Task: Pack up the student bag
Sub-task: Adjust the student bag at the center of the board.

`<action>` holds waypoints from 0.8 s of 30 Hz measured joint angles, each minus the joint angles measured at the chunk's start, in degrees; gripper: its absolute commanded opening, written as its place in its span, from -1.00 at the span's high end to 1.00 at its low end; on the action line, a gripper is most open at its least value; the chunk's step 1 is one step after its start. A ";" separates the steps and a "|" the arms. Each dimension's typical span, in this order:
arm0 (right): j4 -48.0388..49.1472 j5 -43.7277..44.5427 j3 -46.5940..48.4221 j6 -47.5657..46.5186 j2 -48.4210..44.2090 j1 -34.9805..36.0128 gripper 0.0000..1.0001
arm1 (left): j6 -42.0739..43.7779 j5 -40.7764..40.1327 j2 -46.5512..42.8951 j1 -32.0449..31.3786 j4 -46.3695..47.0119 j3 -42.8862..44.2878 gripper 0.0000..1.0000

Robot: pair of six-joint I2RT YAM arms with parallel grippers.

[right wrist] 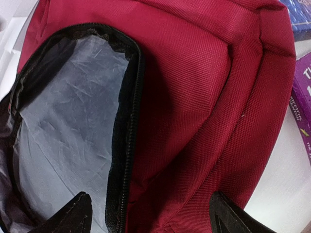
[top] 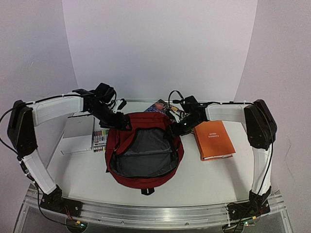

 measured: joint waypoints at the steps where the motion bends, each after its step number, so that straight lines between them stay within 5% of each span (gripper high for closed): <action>1: 0.08 -0.04 0.02 0.31 0.04 0.02 -0.50 | -0.73 -0.80 -2.56 -0.99 0.29 -1.76 -0.99; 10: 0.53 -0.44 0.11 1.88 1.12 0.22 -0.47 | -6.10 -11.99 -2.18 -10.77 2.44 -8.89 -0.94; 15: 0.73 0.16 0.11 1.88 1.96 0.82 -0.35 | -8.17 -19.34 2.54 -10.26 2.84 -8.91 -0.61; 19: 0.93 2.14 0.06 1.85 2.64 1.05 0.10 | -9.49 -23.29 6.43 -10.04 2.38 -7.84 0.07; 24: 1.36 4.48 -0.86 1.52 2.64 0.84 0.92 | -11.41 -23.82 5.25 -8.52 2.36 -7.84 0.60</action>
